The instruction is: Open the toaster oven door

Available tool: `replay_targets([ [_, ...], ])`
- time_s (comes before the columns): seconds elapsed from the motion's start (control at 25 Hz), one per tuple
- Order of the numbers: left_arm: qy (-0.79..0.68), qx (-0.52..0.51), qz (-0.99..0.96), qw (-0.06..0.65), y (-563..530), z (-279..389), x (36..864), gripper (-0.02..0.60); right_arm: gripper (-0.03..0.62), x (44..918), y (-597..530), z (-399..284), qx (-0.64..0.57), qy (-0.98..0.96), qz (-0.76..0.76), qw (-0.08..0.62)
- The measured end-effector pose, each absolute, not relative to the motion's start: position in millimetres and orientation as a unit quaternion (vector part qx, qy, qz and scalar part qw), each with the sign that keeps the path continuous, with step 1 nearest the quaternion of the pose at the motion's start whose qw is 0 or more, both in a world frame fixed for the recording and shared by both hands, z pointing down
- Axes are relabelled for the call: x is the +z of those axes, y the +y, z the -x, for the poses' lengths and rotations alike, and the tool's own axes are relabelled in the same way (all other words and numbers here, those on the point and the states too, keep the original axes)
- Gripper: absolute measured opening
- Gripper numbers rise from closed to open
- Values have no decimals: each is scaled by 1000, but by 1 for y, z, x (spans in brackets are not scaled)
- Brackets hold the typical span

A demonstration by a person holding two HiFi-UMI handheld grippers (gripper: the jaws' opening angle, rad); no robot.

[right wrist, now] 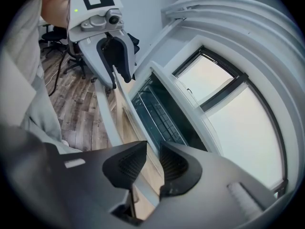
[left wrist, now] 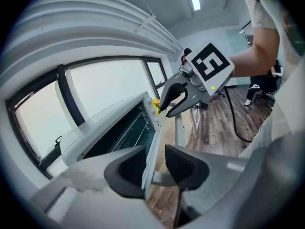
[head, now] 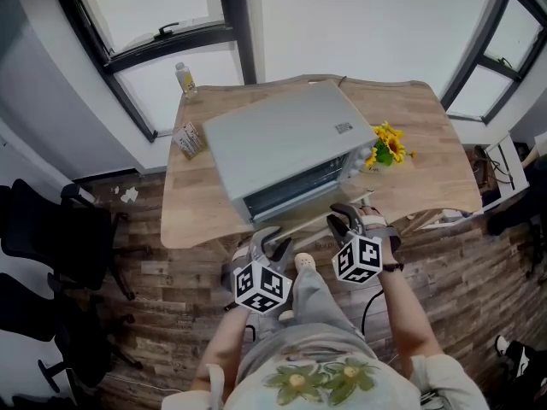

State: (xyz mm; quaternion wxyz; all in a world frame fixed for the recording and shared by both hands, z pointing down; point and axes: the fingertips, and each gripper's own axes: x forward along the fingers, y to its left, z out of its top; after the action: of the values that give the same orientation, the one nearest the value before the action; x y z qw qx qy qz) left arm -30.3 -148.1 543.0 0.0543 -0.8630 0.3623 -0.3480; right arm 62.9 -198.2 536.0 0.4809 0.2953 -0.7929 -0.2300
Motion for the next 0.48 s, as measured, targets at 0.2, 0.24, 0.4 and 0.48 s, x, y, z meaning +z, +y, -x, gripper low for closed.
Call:
replay_targets([
  [0.2,359,-363,859,51,-146,30,552,121,86,540,-193,-66,-223,-795,-294,482],
  [0.24,358,-365,858,51,-145,30,553,114,86,540,-192,-67,-222,-795,-294,482],
  [0.4,350,-374,857,49,-141,30,558,78,86,545,-187,-69,-216,-795,-292,485],
  [0.48,344,-377,859,46,-137,28,561,75,86,547,-184,-70,-213,-796,-291,486],
])
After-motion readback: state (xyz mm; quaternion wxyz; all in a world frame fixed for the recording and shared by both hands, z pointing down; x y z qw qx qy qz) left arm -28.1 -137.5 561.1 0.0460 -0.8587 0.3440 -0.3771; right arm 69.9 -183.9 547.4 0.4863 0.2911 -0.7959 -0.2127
